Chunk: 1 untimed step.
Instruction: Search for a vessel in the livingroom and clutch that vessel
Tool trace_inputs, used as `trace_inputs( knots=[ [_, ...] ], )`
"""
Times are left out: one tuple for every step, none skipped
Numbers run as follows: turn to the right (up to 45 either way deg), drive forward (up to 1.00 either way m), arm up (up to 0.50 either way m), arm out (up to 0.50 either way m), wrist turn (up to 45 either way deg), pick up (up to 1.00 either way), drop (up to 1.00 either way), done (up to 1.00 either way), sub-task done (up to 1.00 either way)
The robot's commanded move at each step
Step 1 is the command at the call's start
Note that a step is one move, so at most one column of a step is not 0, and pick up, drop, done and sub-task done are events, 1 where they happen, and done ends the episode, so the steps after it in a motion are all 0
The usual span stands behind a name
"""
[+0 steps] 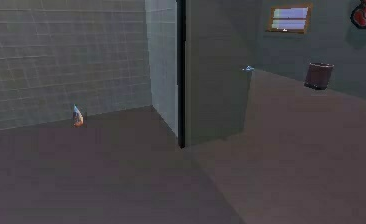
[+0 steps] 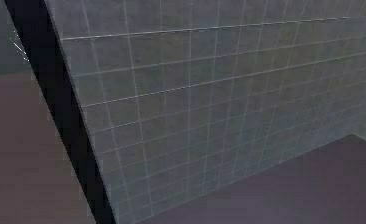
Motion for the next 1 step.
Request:
trace_inputs(
  knots=[
    [6.0, 0.0, 0.0, 0.0, 0.0, 0.0, 0.0, 0.0, 0.0]
  ],
)
